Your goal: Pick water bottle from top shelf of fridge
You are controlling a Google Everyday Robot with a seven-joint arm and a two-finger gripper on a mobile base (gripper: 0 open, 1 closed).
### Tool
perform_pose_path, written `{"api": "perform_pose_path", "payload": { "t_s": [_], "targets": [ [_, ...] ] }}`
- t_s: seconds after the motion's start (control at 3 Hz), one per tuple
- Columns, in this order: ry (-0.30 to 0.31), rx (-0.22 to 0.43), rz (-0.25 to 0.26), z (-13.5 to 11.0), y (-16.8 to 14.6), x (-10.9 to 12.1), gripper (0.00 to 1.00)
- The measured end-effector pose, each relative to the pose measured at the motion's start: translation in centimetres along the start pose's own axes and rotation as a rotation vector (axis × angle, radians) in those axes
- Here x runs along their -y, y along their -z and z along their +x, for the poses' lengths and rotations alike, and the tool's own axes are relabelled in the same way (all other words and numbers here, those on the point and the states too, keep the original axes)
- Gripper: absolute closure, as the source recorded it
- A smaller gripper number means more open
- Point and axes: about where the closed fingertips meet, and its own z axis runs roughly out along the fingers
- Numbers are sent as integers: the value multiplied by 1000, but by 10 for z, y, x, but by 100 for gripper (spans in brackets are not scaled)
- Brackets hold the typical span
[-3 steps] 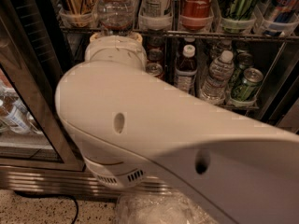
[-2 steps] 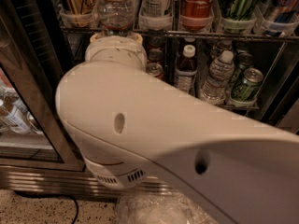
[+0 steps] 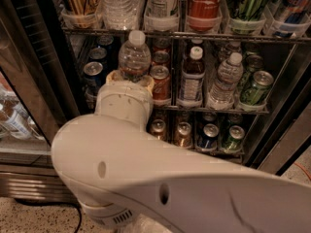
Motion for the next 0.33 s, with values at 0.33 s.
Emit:
{"api": "perform_pose_path", "payload": {
  "t_s": [0.33],
  "targets": [
    [-16, -1, 14, 7, 0, 4, 100]
  ]
}}
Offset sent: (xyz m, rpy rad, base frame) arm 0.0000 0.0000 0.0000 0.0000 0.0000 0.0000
